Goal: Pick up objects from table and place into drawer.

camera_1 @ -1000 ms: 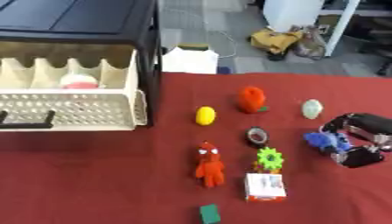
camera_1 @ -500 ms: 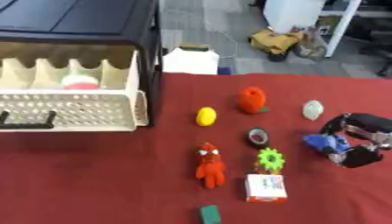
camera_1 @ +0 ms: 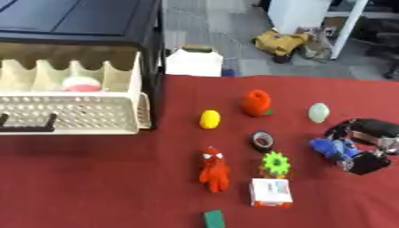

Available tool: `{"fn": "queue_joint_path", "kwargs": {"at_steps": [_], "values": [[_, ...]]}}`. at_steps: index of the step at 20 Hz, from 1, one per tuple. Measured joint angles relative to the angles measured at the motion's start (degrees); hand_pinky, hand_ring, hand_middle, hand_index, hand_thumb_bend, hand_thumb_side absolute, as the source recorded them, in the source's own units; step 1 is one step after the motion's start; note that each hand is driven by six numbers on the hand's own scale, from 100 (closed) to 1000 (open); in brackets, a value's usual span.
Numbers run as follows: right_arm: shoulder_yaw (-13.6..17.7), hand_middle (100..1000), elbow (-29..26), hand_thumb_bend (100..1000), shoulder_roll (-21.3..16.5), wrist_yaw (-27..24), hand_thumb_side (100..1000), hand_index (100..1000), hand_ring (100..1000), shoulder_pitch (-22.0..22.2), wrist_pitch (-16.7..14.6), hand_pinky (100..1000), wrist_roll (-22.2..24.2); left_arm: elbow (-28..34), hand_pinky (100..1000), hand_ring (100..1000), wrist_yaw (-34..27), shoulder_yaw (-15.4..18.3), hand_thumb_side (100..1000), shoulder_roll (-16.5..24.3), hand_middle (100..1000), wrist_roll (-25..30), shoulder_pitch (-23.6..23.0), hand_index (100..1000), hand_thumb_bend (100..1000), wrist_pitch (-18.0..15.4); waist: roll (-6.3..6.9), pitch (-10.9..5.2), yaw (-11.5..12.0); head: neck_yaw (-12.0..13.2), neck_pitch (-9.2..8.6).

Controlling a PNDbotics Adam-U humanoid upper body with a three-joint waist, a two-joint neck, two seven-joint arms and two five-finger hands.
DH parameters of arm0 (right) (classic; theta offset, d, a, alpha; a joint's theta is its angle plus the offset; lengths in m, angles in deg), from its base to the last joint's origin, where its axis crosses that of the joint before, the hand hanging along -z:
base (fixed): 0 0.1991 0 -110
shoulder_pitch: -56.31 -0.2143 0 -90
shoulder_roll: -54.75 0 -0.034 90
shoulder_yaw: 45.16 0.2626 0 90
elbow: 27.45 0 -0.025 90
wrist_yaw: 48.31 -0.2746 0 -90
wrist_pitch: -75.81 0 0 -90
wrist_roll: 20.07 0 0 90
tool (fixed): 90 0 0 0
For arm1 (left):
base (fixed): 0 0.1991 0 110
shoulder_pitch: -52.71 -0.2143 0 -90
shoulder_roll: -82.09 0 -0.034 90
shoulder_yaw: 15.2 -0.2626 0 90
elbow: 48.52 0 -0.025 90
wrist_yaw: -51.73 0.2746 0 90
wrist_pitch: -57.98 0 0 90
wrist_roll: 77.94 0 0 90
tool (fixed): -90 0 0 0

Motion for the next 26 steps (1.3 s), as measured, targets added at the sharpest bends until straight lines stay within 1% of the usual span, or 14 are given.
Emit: {"fn": "queue_joint_path", "kwargs": {"at_steps": [2, 4, 7, 11, 13, 17, 22, 24, 26], "values": [[0.0, 752, 0.0, 100, 0.0, 0.2, 303, 903, 845, 0.0, 0.0, 748, 0.3, 0.0, 255, 142, -0.1, 0.0, 1000, 0.0, 192, -0.3, 0.0, 777, 100, -0.1, -0.03, 0.00, 0.1, 0.0, -0.03], [0.0, 746, 0.0, 100, 0.0, 0.5, 283, 900, 840, 0.0, 0.1, 746, 0.4, 0.0, 254, 142, -0.2, 0.0, 1000, 0.0, 192, -0.4, 0.0, 776, 100, -0.2, -0.10, 0.00, 0.2, 0.0, -0.16], [0.0, 730, -0.1, 100, 0.0, 0.6, 284, 885, 826, 0.2, 0.1, 740, 0.8, 0.0, 253, 141, -0.4, 0.0, 1000, 0.0, 191, -0.6, 0.0, 774, 100, -0.3, -0.16, 0.00, 0.2, 0.0, -0.25], [0.0, 695, -0.4, 100, 0.0, 0.8, 265, 812, 801, 0.2, 0.2, 724, 1.2, 0.0, 251, 142, -0.6, 0.0, 1000, 0.0, 191, -0.7, 0.0, 774, 100, -0.3, -0.18, 0.00, 0.2, 0.0, -0.25], [0.0, 661, -0.7, 100, 0.0, 0.9, 240, 762, 748, 0.2, 0.2, 688, 1.2, 0.0, 251, 141, -0.6, 0.0, 1000, 0.0, 191, -0.7, 0.0, 773, 100, -0.3, -0.18, 0.00, 0.2, 0.0, -0.25], [-0.3, 620, -1.1, 100, 0.0, 1.0, 204, 713, 678, 0.2, 0.4, 622, 0.5, 0.0, 251, 142, -0.8, 0.2, 1000, 0.0, 191, -1.0, 0.0, 773, 100, -0.3, -0.18, 0.00, 0.2, 0.0, -0.25], [-0.4, 547, -1.9, 100, 0.0, 1.4, 100, 631, 584, 0.7, 1.4, 517, -2.2, 0.0, 251, 142, -1.1, 0.4, 1000, 0.0, 191, -1.1, 0.0, 773, 100, -0.4, -0.17, 0.00, 0.2, 0.0, -0.25], [-0.4, 514, -2.3, 100, 0.0, 1.6, 100, 587, 541, 0.7, 1.9, 456, -3.8, 0.0, 250, 141, -1.3, 0.4, 1000, 0.0, 191, -1.2, 0.0, 773, 100, -0.4, -0.17, 0.00, 0.2, 0.0, -0.25], [-0.4, 495, -2.5, 100, 0.0, 1.8, 100, 555, 524, 0.8, 2.4, 424, -5.6, 0.0, 250, 141, -1.6, 0.4, 1000, 0.0, 191, -1.3, 0.0, 772, 100, -0.3, -0.17, 0.00, 0.2, 0.0, -0.25]]}}
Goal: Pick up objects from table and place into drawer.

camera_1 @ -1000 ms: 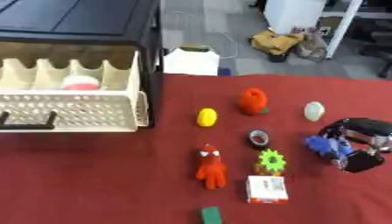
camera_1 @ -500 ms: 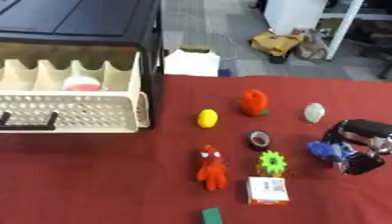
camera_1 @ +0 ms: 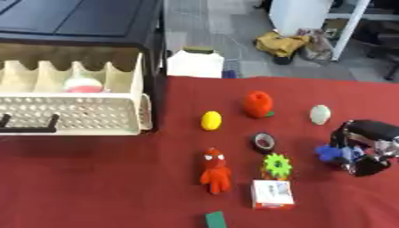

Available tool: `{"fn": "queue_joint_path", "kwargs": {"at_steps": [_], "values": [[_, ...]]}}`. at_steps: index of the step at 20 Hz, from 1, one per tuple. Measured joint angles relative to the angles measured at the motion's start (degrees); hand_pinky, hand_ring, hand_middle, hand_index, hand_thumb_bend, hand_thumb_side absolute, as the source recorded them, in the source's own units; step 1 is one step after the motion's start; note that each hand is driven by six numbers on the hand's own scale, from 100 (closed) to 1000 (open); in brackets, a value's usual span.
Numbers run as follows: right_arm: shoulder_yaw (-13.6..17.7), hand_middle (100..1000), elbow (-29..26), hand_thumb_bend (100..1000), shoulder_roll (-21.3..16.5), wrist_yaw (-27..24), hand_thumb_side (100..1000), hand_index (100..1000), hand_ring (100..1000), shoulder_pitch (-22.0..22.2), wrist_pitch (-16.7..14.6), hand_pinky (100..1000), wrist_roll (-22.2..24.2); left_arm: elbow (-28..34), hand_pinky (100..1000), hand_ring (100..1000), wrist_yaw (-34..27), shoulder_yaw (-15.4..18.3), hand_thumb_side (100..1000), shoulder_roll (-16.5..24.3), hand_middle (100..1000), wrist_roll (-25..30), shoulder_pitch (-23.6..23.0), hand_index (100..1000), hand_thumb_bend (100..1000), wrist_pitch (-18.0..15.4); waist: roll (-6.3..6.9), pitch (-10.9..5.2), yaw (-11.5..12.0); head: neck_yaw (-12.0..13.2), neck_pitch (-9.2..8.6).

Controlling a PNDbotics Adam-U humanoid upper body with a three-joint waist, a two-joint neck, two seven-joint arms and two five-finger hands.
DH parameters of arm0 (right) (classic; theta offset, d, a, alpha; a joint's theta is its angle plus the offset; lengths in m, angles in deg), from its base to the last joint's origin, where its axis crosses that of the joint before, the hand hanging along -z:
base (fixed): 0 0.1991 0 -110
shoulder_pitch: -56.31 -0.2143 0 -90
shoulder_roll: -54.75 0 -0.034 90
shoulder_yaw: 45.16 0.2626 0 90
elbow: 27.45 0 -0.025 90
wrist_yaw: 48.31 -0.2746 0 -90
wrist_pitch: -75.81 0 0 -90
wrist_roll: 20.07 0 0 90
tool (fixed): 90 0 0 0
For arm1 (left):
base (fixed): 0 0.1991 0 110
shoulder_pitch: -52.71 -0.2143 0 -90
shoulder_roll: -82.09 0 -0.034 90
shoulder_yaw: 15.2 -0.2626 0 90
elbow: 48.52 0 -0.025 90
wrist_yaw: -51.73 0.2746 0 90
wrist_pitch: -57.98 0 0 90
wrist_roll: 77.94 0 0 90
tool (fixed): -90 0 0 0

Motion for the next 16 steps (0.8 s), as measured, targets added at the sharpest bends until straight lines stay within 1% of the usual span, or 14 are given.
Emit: {"fn": "queue_joint_path", "kwargs": {"at_steps": [3, 9, 15, 16], "values": [[-0.2, 469, -0.4, 100, 0.0, 0.2, 100, 516, 513, 0.4, 0.7, 392, -2.4, 0.0, 249, 141, -0.2, 0.0, 1000, 0.0, 190, -0.1, 0.0, 772, 100, 0.0, 0.00, 0.00, -0.1, 0.0, 0.00], [-0.3, 393, -1.0, 100, 0.0, 0.1, 100, 430, 471, 0.9, 2.0, 290, -5.9, 0.0, 248, 141, -0.5, 0.0, 1000, 0.0, 190, -0.2, 0.0, 772, 100, 0.0, 0.02, 0.00, -0.3, 0.0, 0.01], [-0.6, 346, -2.4, 100, 0.0, -1.4, 100, 406, 447, 1.0, 3.1, 249, -8.1, 0.0, 248, 141, -0.8, 0.1, 1000, 0.0, 190, -0.2, -0.2, 773, 100, 0.0, 0.05, -0.04, -0.4, 0.0, 0.02], [-0.6, 342, -2.8, 100, 0.0, -1.8, 113, 404, 443, 1.1, 3.2, 242, -8.3, 0.0, 248, 142, -0.8, 0.1, 1000, 0.0, 191, -0.2, -0.2, 773, 100, 0.0, 0.06, -0.08, -0.4, 0.0, 0.03]]}}
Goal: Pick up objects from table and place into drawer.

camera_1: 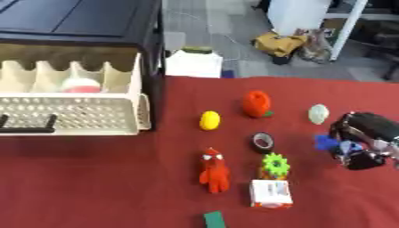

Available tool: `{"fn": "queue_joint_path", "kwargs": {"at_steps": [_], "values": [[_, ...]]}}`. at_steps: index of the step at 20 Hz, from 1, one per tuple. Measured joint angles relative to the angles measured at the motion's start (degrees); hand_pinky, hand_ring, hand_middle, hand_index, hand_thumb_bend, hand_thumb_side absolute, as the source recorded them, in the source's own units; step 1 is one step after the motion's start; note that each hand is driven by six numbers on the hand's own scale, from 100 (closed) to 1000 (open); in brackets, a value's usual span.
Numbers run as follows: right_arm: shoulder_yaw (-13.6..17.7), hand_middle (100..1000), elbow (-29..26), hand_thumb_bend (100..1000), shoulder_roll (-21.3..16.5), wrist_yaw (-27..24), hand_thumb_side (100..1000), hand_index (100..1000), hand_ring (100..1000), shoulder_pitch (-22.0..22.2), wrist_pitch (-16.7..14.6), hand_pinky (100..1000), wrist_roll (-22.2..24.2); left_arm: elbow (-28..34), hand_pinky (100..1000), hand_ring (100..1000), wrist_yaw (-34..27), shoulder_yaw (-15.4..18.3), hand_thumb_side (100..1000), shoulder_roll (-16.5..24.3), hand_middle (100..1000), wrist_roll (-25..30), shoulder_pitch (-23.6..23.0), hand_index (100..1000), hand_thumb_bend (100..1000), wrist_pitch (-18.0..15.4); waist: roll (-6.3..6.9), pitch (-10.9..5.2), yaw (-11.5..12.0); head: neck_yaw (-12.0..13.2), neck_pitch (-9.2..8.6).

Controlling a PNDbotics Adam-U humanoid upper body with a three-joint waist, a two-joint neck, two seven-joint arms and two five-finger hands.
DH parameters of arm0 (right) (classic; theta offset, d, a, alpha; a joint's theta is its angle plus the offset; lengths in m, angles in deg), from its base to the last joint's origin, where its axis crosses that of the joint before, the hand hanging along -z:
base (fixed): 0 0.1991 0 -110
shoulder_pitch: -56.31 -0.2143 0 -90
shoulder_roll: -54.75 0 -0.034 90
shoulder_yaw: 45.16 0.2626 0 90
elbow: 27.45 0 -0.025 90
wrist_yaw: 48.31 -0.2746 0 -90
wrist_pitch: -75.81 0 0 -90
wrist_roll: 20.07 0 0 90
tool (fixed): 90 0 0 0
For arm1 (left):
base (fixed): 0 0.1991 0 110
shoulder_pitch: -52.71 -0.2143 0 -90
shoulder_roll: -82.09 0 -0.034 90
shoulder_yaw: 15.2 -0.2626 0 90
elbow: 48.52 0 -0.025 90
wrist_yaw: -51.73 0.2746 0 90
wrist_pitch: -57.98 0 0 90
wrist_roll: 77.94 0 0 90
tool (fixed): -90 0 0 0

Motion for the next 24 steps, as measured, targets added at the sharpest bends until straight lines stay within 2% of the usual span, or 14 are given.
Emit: {"fn": "queue_joint_path", "kwargs": {"at_steps": [16, 24], "values": [[0.6, 296, -8.0, 100, -1.6, -5.2, 112, 383, 405, 0.8, 1.9, 203, -2.0, 0.0, 244, 144, -0.5, 0.3, 1000, 0.0, 193, -0.1, -0.1, 772, 100, 0.1, -0.02, -1.00, -0.4, 0.3, 0.29], [1.5, 280, -12.9, 100, -2.9, -8.5, 125, 377, 392, 0.7, 2.7, 193, -2.8, 0.0, 242, 145, -0.9, 0.3, 1000, 0.0, 194, -0.2, -0.1, 772, 100, 0.2, -0.20, -2.21, -0.6, 0.6, 0.34]]}}
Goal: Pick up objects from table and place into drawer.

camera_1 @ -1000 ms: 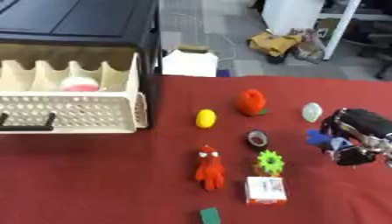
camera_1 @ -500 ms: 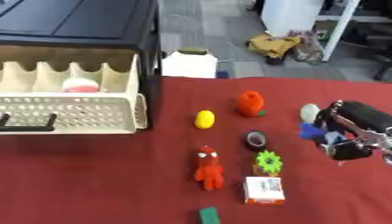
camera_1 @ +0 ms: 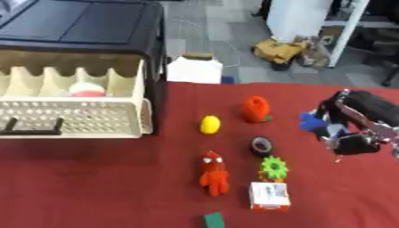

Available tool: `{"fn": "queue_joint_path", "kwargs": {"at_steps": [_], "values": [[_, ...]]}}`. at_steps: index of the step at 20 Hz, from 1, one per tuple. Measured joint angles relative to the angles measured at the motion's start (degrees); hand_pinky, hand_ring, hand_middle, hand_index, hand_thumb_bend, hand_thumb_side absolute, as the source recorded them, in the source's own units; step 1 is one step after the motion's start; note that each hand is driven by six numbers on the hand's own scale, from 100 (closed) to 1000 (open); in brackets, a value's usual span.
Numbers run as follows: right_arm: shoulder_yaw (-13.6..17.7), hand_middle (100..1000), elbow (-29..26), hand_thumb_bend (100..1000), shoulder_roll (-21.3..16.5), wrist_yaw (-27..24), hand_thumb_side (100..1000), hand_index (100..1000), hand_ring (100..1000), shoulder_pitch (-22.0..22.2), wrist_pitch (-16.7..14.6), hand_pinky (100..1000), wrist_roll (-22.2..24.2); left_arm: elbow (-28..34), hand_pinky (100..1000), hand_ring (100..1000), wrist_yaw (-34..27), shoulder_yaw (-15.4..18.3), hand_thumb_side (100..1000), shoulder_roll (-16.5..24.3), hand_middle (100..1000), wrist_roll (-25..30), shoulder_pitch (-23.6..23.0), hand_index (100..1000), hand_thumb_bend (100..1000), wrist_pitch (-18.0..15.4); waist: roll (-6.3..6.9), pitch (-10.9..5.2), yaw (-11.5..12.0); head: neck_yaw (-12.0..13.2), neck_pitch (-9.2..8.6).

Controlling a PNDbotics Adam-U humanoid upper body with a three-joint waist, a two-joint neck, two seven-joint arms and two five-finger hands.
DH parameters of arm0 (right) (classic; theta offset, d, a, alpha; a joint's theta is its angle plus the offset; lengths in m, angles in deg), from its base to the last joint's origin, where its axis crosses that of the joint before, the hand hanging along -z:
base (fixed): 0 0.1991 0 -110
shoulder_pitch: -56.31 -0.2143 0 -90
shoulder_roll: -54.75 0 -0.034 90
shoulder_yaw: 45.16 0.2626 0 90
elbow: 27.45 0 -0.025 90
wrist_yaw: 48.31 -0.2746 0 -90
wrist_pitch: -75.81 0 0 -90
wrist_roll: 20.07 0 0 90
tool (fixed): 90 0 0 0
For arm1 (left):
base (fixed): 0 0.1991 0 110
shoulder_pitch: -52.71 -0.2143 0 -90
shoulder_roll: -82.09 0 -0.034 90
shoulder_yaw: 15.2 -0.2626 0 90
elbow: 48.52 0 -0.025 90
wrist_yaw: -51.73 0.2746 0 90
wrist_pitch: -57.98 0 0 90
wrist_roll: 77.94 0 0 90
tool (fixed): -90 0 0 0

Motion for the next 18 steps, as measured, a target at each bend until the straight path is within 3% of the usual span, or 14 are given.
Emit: {"fn": "queue_joint_path", "kwargs": {"at_steps": [9, 18], "values": [[0.2, 270, -3.8, 100, -1.4, -2.9, 135, 373, 384, -4.1, 0.7, 190, 0.4, 0.0, 241, 149, -0.2, 0.0, 1000, 0.0, 197, 0.0, -0.4, 772, 100, 0.1, -1.07, -1.88, 0.3, 0.5, 0.47], [-1.8, 263, -6.7, 100, -1.9, -5.9, 145, 368, 378, -12.1, 0.9, 187, 2.7, 0.0, 241, 152, -0.6, 0.0, 1000, 0.0, 200, 0.3, -0.5, 773, 100, 0.4, -2.57, -4.24, 1.5, 0.7, 1.46]]}}
